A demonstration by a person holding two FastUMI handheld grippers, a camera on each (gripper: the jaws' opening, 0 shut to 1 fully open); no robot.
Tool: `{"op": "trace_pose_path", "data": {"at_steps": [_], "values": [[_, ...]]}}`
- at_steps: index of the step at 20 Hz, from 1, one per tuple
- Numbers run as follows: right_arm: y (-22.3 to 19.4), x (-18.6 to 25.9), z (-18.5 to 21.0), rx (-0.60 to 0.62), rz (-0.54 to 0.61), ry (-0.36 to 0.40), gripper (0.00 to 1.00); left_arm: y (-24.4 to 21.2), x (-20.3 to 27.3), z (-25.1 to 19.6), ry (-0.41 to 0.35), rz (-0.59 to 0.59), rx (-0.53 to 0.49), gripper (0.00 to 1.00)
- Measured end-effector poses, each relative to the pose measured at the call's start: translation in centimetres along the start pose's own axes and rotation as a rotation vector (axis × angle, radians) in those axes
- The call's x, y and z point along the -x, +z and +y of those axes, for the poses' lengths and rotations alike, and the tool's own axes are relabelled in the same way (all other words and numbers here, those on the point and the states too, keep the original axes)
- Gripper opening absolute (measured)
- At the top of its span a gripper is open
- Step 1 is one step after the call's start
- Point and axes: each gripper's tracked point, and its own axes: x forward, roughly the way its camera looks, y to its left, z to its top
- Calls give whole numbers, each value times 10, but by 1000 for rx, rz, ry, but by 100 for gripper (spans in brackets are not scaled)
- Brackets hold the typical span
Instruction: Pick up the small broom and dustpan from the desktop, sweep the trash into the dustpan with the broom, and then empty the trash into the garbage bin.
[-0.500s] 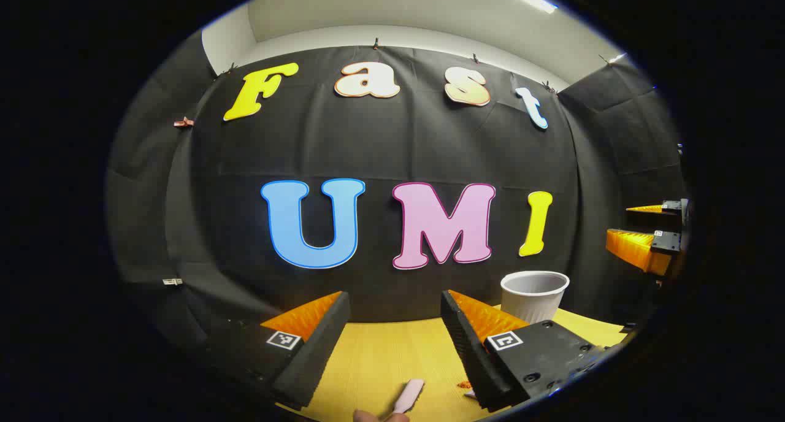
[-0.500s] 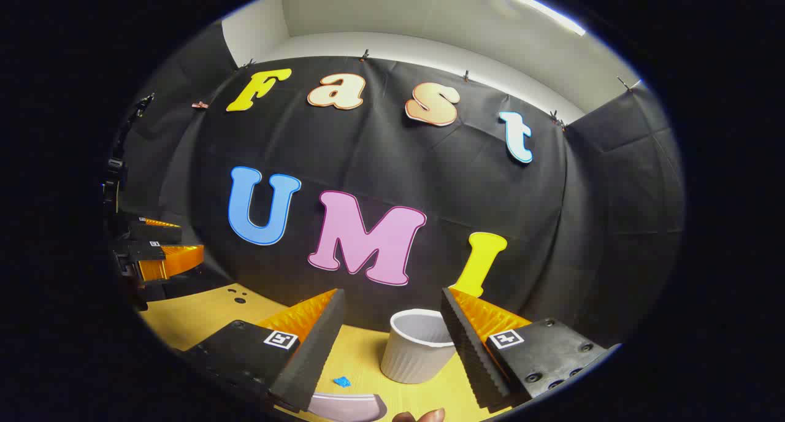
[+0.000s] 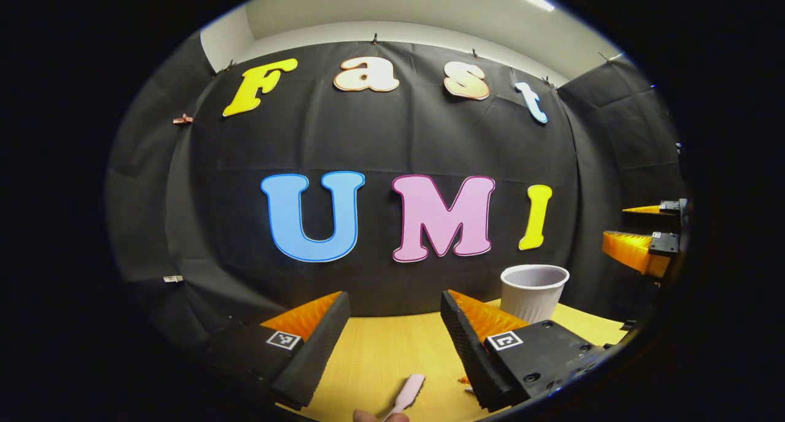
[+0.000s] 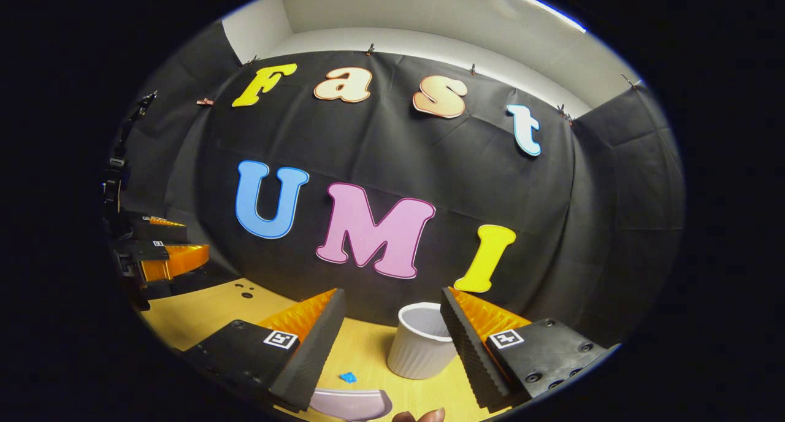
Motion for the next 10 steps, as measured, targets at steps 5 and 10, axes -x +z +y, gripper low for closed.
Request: {"op": "trace_pose_path", "data": {"at_steps": [5, 10], "values": [[-7, -1, 5, 7, 20, 15, 97, -1, -3, 0, -6, 2, -4, 94], [-38, 12, 17, 2, 124, 83, 97, -9, -6, -5, -23, 18, -6, 94]]}}
